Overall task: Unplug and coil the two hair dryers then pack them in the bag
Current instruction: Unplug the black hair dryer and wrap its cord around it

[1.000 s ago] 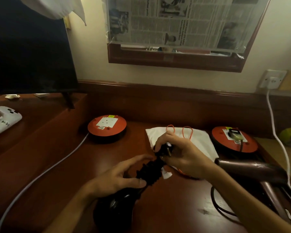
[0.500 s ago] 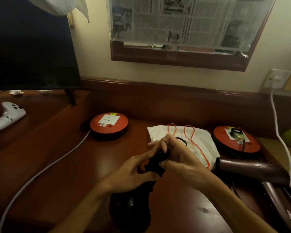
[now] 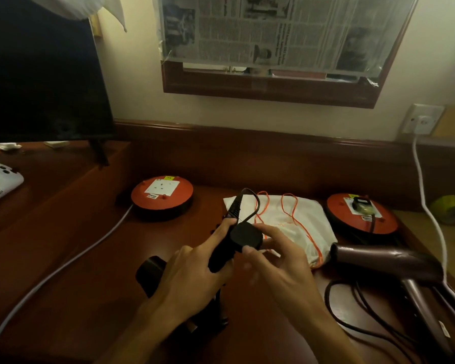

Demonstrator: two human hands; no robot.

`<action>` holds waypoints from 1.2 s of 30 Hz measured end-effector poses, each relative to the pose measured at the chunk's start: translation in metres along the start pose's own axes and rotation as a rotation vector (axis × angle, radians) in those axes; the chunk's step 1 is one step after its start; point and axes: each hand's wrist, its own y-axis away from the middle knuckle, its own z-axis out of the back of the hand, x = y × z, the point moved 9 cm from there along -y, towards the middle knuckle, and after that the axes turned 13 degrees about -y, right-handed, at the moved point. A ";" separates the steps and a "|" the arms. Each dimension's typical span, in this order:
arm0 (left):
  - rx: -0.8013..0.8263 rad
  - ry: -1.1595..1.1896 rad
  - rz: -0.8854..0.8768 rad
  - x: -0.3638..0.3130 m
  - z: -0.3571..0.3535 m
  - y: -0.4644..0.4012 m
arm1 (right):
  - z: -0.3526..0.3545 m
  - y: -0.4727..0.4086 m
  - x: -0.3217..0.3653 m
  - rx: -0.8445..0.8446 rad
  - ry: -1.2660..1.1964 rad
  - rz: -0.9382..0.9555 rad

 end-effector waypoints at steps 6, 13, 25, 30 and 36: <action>-0.037 -0.060 -0.023 -0.007 0.003 0.006 | 0.029 -0.016 0.009 -0.141 -0.088 0.080; -0.030 -0.029 -0.053 -0.019 0.002 0.013 | 0.028 -0.035 0.034 -0.063 0.133 0.386; -0.050 0.005 -0.060 -0.018 -0.002 0.012 | 0.022 -0.053 0.027 -0.138 0.220 0.370; -0.042 -0.040 -0.053 -0.015 0.002 0.011 | 0.015 -0.059 -0.016 -0.064 -0.464 -0.120; 0.040 -0.120 0.021 -0.005 -0.007 0.016 | 0.025 -0.061 -0.014 -0.123 -0.256 -0.139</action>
